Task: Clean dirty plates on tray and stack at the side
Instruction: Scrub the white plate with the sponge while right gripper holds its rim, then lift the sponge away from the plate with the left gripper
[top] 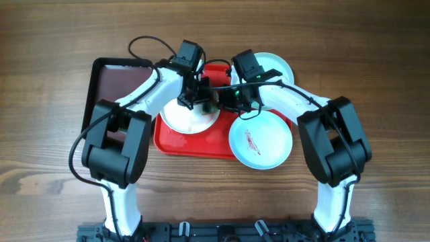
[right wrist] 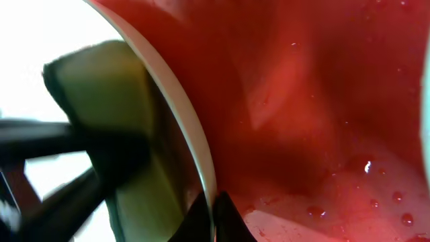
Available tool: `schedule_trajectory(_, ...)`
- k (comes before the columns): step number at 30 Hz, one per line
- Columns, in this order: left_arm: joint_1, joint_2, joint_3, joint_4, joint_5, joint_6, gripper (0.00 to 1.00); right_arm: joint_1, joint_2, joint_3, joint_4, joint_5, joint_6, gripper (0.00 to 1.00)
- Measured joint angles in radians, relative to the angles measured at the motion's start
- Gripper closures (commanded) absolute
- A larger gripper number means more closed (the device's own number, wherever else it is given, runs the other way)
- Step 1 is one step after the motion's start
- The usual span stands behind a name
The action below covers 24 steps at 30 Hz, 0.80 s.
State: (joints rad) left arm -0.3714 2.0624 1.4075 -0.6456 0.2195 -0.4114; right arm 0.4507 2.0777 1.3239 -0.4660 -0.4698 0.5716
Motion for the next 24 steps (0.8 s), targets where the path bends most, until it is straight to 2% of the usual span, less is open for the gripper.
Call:
schedule_trajectory(4, 0.032, 0.000, 0.003, 0.004, -0.156, -0.013, 0.96, 0.000, 0.000, 0.000, 0.001, -0.002, 0.000, 0.96)
schedule_trajectory(9, 0.102, 0.000, 0.029, -0.052, -0.223, -0.013, 0.96, 0.003, 0.000, 0.000, 0.004, -0.001, 0.001, 0.96)
schedule_trajectory(11, 0.162, 0.000, 0.106, -0.192, -0.237, -0.013, 0.96, 0.004, 0.000, 0.000, 0.004, -0.002, 0.003, 0.96)
schedule_trajectory(17, 0.195, -0.036, 0.371, -0.419, -0.238, 0.006, 0.96, 0.004, 0.000, 0.000, -0.004, -0.001, 0.003, 0.96)
schedule_trajectory(24, 0.211, -0.189, 0.415, -0.593, -0.227, 0.018, 0.96, 0.004, -0.002, 0.000, -0.052, 0.000, -0.020, 0.96)
